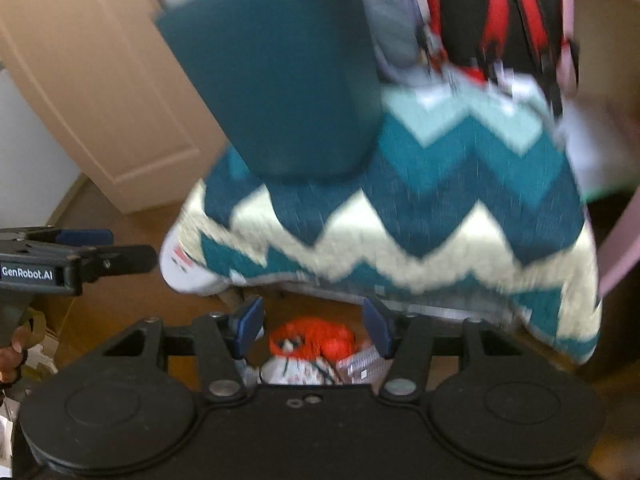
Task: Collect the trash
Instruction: 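Withdraw both tools from the basket and lower toward the floor, then grasp the red plastic bag with left tool while right tool grasps clear plastic tray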
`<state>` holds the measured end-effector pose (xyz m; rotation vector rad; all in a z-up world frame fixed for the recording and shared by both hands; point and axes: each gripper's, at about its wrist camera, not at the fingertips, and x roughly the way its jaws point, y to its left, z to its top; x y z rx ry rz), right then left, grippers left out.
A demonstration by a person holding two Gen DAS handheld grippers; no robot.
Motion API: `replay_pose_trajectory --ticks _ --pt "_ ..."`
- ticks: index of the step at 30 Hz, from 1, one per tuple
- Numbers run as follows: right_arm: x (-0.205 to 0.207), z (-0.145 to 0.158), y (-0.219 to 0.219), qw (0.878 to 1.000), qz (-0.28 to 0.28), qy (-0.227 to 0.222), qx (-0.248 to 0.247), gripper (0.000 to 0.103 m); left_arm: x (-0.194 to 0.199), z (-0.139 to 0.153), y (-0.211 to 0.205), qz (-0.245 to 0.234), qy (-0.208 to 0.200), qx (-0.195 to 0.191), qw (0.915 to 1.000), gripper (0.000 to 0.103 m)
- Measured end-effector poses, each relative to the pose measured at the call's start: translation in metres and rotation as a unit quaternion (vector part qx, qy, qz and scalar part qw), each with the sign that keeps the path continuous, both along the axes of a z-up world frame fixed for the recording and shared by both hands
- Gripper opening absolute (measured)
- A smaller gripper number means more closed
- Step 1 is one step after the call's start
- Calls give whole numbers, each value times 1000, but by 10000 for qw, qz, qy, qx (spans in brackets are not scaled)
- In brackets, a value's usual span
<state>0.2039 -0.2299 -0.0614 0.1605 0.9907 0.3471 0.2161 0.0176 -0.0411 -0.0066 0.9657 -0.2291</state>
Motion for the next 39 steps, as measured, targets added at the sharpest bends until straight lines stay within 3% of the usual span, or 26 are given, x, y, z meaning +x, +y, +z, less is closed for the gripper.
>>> replay_pose_trajectory --ticks 9,17,21,33,39 --pt "37 -124 2 9917 -646 1112 9 55 39 -118 -8 -284 793 364 9958 100" --pt "70 -218 0 9744 -1163 1922 89 55 59 -213 -29 -950 1569 763 9801 100" --pt "86 -261 -2 9655 -1462 2150 129 55 71 -250 -40 -1403 1524 1040 9728 100" --pt "136 -362 -9 9367 -2199 2706 305 55 88 -370 -81 -2694 1486 1891 9325 100" --pt "145 -393 -12 9193 -2764 2800 -18 55 103 -403 -87 -2913 1436 1965 9252 100"
